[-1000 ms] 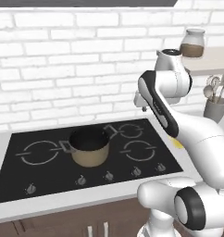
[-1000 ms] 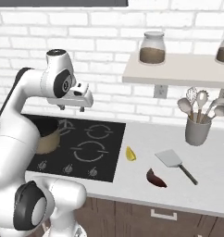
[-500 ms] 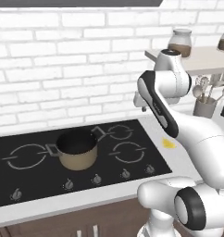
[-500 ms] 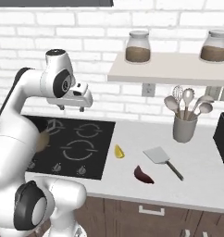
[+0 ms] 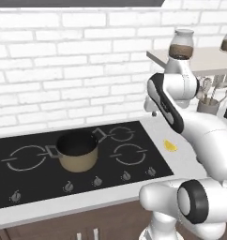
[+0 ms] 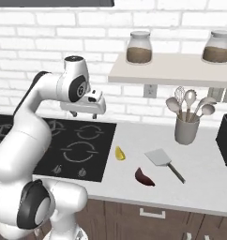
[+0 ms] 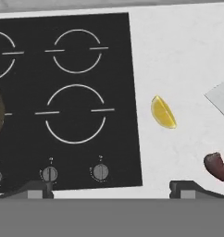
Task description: Put the potato and lemon wedge in the pot. Retrieve the spatula and lightly stir the vegetables in the pot.
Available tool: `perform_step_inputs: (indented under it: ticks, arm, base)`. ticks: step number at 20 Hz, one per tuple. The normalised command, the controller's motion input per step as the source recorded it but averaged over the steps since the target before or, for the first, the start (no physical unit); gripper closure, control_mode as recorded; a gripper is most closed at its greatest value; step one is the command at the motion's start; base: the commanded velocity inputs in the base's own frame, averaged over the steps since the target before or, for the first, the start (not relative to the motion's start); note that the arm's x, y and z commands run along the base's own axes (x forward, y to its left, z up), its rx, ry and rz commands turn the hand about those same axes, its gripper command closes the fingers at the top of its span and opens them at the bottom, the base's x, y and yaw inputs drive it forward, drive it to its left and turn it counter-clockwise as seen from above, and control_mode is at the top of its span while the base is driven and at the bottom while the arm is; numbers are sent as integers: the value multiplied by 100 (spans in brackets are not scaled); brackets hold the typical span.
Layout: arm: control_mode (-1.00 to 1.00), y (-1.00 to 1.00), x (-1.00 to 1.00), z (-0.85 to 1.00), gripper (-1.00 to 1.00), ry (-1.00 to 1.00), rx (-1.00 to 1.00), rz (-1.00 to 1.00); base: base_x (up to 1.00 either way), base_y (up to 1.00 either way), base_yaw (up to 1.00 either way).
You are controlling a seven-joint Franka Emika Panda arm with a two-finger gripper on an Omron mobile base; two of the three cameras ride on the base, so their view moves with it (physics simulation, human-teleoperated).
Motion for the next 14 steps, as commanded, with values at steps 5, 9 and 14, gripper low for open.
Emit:
perform_step_inputs:
  ticks: [5, 9, 14]
  arm:
    - [-100, -58, 0, -92, -100, 4, -1, 0]
    - [-100, -55, 1, -89, -100, 1, -2, 0]
    - [-100, -35, 24, -75, -100, 3, -3, 0]
  base:
    - [0, 0, 0]
    - [0, 0, 0]
    - [0, 0, 0]
